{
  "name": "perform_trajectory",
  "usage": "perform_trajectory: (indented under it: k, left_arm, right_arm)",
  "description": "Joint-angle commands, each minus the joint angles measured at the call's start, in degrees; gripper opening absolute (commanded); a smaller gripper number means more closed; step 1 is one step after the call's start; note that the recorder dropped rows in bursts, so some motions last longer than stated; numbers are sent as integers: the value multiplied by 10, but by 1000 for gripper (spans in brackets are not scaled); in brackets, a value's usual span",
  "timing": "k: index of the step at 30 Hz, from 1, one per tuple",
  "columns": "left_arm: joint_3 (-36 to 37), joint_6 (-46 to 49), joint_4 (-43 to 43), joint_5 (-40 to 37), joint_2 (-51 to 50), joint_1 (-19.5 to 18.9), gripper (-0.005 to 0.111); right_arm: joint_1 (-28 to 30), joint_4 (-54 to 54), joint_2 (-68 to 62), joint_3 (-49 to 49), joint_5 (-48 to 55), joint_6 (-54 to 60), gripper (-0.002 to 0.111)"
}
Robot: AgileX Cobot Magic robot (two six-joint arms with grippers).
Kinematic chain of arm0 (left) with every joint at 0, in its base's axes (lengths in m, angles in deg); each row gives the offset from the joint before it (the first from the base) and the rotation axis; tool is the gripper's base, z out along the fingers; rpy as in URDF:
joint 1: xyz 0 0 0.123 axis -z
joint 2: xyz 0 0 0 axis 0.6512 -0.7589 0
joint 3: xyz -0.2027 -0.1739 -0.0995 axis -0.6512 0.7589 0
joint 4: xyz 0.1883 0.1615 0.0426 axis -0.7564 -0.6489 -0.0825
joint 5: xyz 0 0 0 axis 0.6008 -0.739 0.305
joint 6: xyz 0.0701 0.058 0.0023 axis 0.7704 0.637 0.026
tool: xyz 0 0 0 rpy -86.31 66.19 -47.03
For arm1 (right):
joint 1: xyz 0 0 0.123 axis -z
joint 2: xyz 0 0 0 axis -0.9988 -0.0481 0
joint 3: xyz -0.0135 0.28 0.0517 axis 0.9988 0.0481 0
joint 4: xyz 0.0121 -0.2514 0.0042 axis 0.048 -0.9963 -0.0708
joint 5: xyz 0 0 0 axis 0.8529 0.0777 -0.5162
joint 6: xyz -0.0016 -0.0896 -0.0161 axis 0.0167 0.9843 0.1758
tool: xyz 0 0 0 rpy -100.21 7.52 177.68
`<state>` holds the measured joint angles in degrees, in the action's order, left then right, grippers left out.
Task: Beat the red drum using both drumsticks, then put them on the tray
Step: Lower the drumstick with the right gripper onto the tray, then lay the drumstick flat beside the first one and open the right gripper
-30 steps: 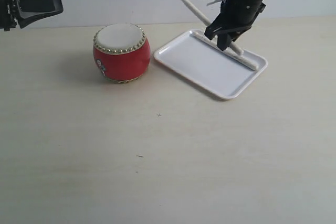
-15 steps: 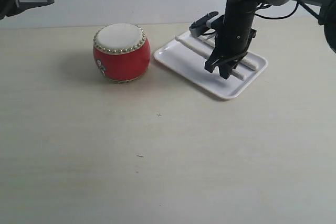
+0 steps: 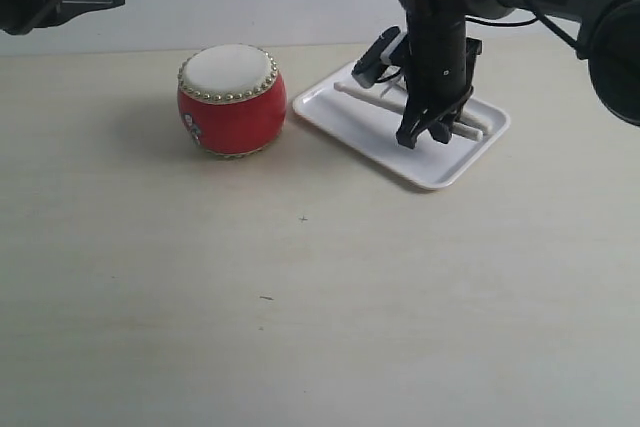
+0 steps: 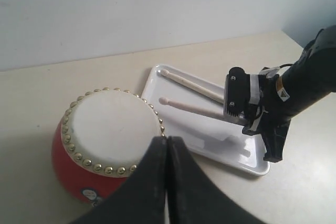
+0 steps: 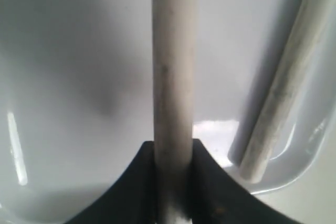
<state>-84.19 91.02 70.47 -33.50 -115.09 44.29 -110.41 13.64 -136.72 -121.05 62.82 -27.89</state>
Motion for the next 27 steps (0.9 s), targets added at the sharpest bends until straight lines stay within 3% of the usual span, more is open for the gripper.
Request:
perform_trajectory:
  k: [1,12,27]
  left_arm:
    - [2,2,1,3,5,4,0]
    - [2,2,1,2,5,4,0]
    - [2,2,1,-4,5,4,0]
  right_arm:
    - [-31,-66,3,-5,0,-5,0]
    - [-38,-87,3,-5,-12,-8,0]
    - [-34,-17,-5,-5,0,7,0]
